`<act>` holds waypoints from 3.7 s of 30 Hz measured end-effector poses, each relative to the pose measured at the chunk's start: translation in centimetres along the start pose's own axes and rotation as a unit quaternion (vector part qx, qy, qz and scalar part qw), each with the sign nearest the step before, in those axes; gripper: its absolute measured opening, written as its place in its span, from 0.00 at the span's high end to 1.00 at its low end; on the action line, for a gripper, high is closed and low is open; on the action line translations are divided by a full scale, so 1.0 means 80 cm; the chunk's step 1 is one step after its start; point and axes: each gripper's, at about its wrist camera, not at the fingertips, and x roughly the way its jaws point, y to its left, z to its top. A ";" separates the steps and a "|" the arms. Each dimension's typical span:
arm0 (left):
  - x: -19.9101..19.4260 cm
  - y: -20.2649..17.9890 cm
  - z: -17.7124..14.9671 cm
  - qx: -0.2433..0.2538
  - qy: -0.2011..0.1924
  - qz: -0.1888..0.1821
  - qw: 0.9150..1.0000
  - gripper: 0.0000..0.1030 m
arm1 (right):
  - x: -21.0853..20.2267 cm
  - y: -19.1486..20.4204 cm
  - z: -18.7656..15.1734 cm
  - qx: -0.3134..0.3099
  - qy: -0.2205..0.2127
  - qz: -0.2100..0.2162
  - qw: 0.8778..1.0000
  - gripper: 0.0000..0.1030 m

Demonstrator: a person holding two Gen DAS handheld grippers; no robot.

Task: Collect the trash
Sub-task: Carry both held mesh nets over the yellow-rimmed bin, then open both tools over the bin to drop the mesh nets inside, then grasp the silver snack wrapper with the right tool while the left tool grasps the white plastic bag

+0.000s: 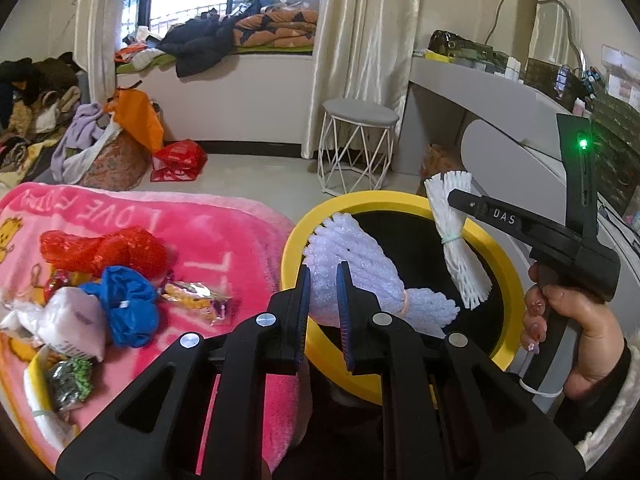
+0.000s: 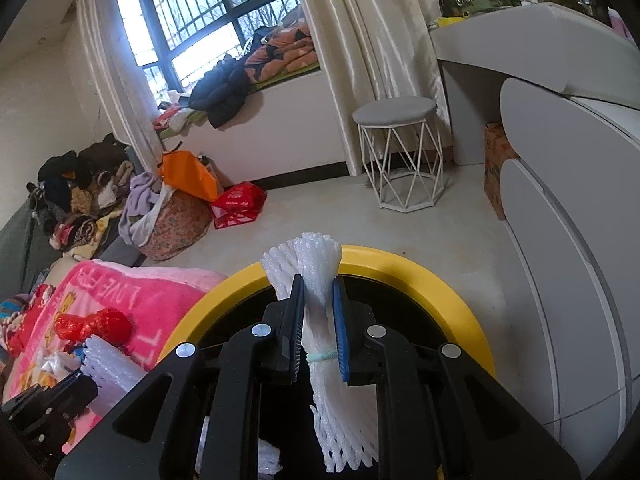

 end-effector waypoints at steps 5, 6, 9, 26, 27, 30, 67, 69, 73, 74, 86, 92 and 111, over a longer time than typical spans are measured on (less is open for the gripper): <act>0.015 0.007 -0.003 -0.018 0.014 -0.016 1.000 0.90 | 0.010 -0.002 -0.002 0.000 0.015 -0.001 1.000 0.84; 0.016 0.008 -0.003 -0.020 0.016 -0.019 0.999 0.87 | 0.013 -0.001 -0.003 -0.001 0.020 0.000 1.000 0.84; 0.015 0.015 -0.004 -0.034 0.013 -0.030 0.999 0.55 | 0.015 -0.001 -0.005 -0.003 0.026 -0.003 1.000 0.76; -0.043 0.051 -0.005 -0.094 -0.050 -0.011 0.994 0.10 | -0.013 0.044 -0.003 -0.062 -0.006 0.008 0.998 0.45; -0.046 0.055 -0.005 -0.096 -0.052 -0.007 0.994 0.10 | -0.015 0.049 -0.003 -0.069 -0.009 0.011 0.998 0.45; -0.057 0.067 -0.004 -0.105 -0.060 0.005 0.993 0.10 | -0.022 0.066 -0.003 -0.087 -0.015 0.021 0.996 0.44; -0.144 0.202 -0.028 -0.193 -0.117 0.132 0.965 0.10 | -0.054 0.236 -0.063 -0.233 0.009 0.150 0.961 0.38; -0.146 0.215 -0.034 -0.204 -0.116 0.141 0.962 0.10 | -0.052 0.243 -0.068 -0.240 0.014 0.156 0.958 0.38; -0.153 0.239 -0.045 -0.224 -0.114 0.157 0.955 0.10 | -0.043 0.255 -0.080 -0.258 0.030 0.158 0.953 0.38; -0.154 0.244 -0.048 -0.228 -0.114 0.161 0.953 0.10 | -0.039 0.258 -0.083 -0.262 0.036 0.155 0.952 0.38; -0.151 0.309 -0.084 -0.280 -0.087 0.188 0.937 0.10 | 0.019 0.275 -0.095 -0.296 0.087 0.121 0.944 0.38; -0.135 0.341 -0.087 -0.307 -0.069 0.175 0.933 0.10 | 0.057 0.287 -0.100 -0.317 0.127 0.105 0.934 0.38; -0.107 0.344 -0.087 -0.327 -0.037 0.139 0.934 0.67 | 0.091 0.295 -0.122 -0.308 0.194 0.115 0.924 0.88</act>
